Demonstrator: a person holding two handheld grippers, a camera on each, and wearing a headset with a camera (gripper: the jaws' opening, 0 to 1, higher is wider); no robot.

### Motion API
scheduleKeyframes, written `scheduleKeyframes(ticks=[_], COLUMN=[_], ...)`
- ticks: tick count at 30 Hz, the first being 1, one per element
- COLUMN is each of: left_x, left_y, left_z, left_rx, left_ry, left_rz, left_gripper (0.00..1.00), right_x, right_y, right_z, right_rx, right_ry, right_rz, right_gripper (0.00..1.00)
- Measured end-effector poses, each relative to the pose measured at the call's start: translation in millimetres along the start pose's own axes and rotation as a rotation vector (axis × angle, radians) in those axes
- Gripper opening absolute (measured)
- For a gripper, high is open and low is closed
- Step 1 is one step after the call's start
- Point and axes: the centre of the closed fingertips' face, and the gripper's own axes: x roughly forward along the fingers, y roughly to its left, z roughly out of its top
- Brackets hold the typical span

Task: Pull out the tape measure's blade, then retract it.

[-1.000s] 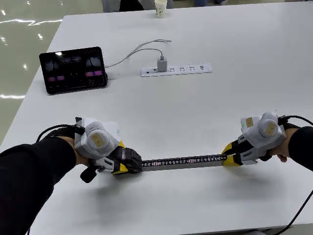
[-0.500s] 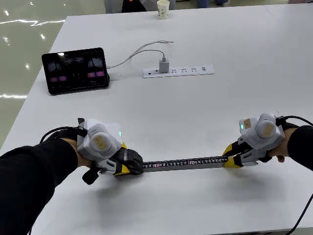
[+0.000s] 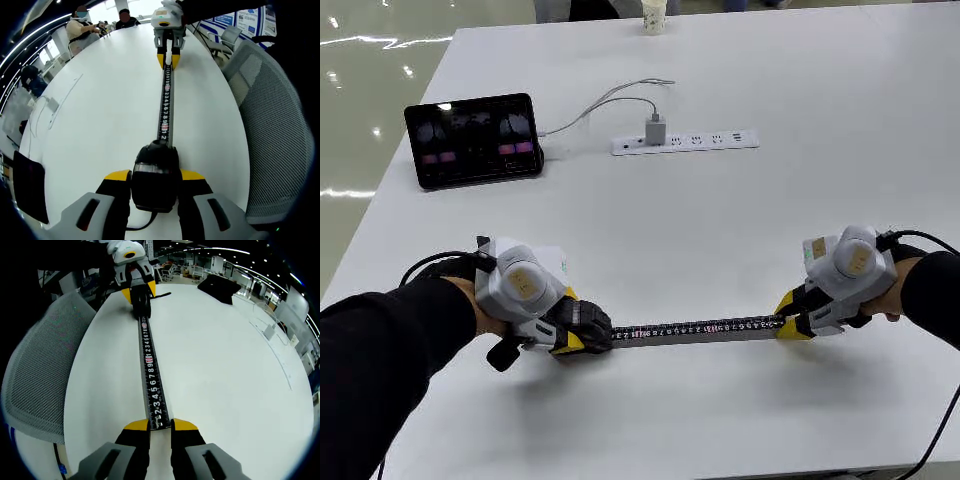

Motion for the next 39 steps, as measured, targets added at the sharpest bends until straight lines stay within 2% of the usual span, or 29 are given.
scheduleKeyframes(ticks=[14, 19, 22, 24, 35, 37, 38, 39], left_x=[-4.9, -11.1, -14.4, -15.2, -20.6, -22.4, -23.8, -24.2], left_y=[1.5, 1.4, 1.6, 2.3, -3.4, -4.1, -6.2, -7.5], left_z=[-2.4, 0.5, 2.2, 1.6, 7.7, 8.5, 10.0, 10.9], left_rx=[-0.035, -0.037, -0.054, -0.059, -0.104, -0.122, -0.167, -0.185], left_ry=[0.017, 0.006, -0.005, -0.003, -0.026, -0.032, -0.043, -0.048], left_rz=[-0.004, -0.005, -0.009, -0.008, -0.025, -0.025, -0.03, -0.037], left_gripper=[0.3, 0.3, 0.31, 0.34, 0.5, 0.52, 0.55, 0.59], right_x=[2.5, 2.3, 1.9, 1.1, -6.8, -8.6, -9.3, -9.7], right_y=[-8.4, -6.6, -5.0, -5.2, -0.2, -1.0, -1.5, -1.3], right_z=[-6.0, -4.5, -3.5, -1.8, 6.8, 7.5, 7.9, 7.9], right_rx=[-0.039, -0.064, -0.08, -0.078, -0.044, -0.015, -0.003, 0.002], right_ry=[0.032, 0.028, 0.031, 0.032, 0.021, 0.018, 0.016, 0.015], right_rz=[-0.015, -0.031, -0.03, -0.034, -0.03, -0.043, -0.051, -0.054], right_gripper=[0.13, 0.23, 0.22, 0.22, 0.38, 0.42, 0.43, 0.45])
